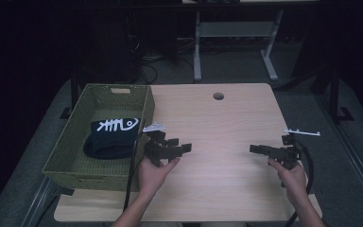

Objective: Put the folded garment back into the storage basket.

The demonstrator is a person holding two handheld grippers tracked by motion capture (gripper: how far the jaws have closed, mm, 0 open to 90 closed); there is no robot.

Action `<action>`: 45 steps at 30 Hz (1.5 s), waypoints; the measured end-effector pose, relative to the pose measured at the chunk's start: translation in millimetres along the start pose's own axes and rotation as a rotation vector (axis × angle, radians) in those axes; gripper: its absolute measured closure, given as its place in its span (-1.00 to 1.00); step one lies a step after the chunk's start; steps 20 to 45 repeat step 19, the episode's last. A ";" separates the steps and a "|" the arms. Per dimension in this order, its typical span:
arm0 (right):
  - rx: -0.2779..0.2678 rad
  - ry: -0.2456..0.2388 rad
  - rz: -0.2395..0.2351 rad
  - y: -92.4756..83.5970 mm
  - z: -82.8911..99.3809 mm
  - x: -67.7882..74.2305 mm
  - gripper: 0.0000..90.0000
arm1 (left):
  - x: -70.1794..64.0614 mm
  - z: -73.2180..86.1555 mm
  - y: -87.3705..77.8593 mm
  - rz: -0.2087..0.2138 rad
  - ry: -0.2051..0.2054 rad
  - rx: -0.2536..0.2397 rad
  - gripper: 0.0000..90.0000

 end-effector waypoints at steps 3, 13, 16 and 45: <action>0.003 0.004 0.002 -2.1 4.4 -2.9 -0.35 | 1.3 2.8 1.2 -0.003 -0.006 0.005 -0.29; 0.000 0.009 0.014 -11.0 18.0 -11.9 -0.36 | 2.4 11.0 3.1 -0.005 -0.006 0.016 -0.30; -0.003 0.010 0.018 -12.4 21.9 -15.3 -0.36 | 2.7 13.8 3.6 -0.005 -0.005 0.018 -0.30; -0.002 0.007 0.020 -13.3 25.2 -16.8 -0.36 | 2.7 15.5 4.1 -0.003 -0.006 0.018 -0.30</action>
Point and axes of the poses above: each handheld gripper's, and its own axes: y roughly forward along the jaws, z roughly out of its underside, x roughly to its left, the point moved 8 cm from there along y, roughly forward along the jaws, and after that the axes turned 3 degrees about z, right-handed, at the moved point
